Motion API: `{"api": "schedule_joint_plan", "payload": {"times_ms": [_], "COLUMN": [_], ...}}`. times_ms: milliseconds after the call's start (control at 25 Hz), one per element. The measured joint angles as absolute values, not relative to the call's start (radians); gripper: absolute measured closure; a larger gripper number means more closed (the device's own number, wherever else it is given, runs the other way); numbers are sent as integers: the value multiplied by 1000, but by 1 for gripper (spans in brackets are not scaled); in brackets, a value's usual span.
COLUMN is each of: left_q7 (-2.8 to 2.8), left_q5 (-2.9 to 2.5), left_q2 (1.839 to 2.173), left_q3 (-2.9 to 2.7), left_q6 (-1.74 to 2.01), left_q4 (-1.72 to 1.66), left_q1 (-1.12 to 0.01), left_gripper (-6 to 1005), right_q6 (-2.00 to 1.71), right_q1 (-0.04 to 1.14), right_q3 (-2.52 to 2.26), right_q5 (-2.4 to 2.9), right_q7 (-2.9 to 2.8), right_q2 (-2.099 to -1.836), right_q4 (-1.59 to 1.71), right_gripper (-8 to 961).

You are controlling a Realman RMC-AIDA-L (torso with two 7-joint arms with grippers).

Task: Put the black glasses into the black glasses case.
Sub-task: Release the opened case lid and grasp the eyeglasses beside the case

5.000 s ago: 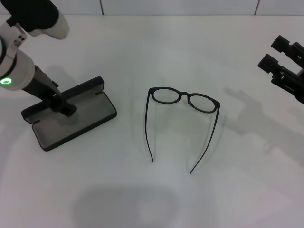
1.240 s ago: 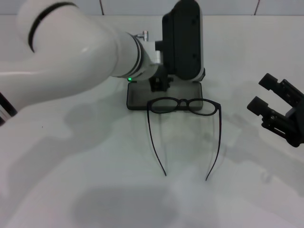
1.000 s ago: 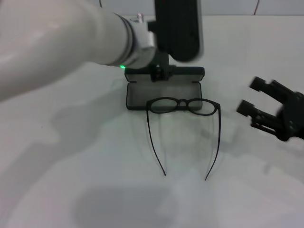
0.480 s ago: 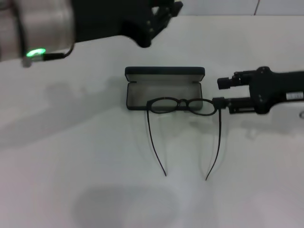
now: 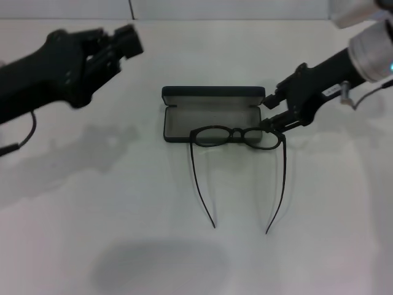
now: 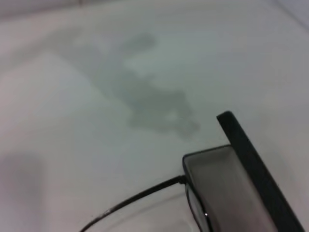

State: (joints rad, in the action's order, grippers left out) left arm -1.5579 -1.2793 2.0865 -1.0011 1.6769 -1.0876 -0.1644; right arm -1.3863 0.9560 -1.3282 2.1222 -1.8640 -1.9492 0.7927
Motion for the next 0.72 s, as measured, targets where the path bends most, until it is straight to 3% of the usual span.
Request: {"api": "schedule_joint_plan", "payload": {"times_ms": [80, 280, 720], "left_q7": [-1504, -1441, -1343], "left_q5": [-1278, -1282, -1282], "left_q2": [2084, 2079, 2069], "left_q3": [-953, -897, -895], "left_q6": [1737, 1790, 1819], "left_q4": [-990, -861, -706], "left_q1": [-175, -181, -178], "left_gripper": [903, 901, 900], "right_q6": [-1366, -1343, -1258], "right_q1": [1015, 1091, 1222], "right_q3": [-1327, -1368, -1516], "right_q5": [2203, 2282, 2274], "right_q7": [-1865, -1869, -1940], "right_q2": [-1987, -2024, -2029], "right_q4": [764, 713, 616], "right_gripper": [457, 456, 457]}}
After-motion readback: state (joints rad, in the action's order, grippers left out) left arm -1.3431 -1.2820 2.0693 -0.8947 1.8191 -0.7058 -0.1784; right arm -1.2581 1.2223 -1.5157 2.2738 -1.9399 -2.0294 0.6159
